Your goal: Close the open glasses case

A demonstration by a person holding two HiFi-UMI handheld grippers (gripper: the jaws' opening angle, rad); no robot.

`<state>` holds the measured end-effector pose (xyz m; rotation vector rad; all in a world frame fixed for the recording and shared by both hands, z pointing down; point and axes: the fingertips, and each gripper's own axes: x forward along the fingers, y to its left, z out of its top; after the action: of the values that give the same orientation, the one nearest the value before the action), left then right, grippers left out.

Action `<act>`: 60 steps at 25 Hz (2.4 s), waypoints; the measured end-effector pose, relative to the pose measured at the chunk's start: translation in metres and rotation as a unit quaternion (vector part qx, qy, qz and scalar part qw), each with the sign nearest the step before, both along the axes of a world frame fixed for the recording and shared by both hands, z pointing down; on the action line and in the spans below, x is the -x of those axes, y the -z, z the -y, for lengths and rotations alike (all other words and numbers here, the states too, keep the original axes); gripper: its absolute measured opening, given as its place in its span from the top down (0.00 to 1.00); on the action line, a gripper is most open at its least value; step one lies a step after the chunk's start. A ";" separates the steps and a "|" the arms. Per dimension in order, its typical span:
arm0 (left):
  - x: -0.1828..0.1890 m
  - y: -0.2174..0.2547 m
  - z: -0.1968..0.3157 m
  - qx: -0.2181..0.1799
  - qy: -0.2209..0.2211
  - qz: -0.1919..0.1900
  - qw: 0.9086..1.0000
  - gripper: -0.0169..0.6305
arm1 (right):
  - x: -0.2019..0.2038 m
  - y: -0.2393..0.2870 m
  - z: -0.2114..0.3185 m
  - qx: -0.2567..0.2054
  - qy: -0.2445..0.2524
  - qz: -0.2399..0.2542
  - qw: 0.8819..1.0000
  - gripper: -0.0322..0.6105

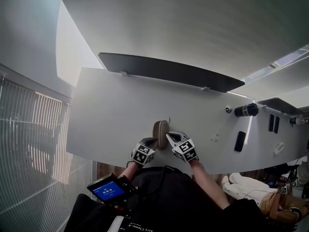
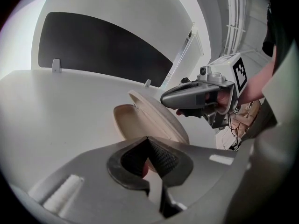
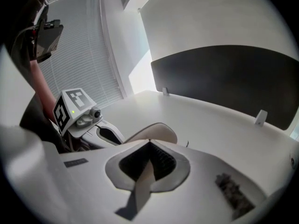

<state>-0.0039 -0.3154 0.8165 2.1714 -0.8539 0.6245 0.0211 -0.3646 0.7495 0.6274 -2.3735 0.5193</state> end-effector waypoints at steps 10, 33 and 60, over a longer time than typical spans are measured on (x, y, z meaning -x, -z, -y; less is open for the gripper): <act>0.045 0.019 0.018 -0.026 0.065 0.012 0.997 0.96 | 0.027 -0.012 -0.007 0.007 0.051 -0.023 0.998 0.95; -0.013 0.018 -0.006 -0.049 -0.068 0.030 0.996 0.96 | 0.043 -0.028 -0.015 -0.005 0.096 -0.036 0.995 0.95; -0.012 0.016 -0.006 -0.053 -0.059 0.024 0.997 0.96 | 0.035 -0.027 -0.023 -0.006 0.049 -0.015 0.999 0.95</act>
<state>0.0077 -0.3097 0.8004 2.3241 -0.8035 0.7076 -0.0135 -0.3418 0.7769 0.5181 -2.3663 0.4502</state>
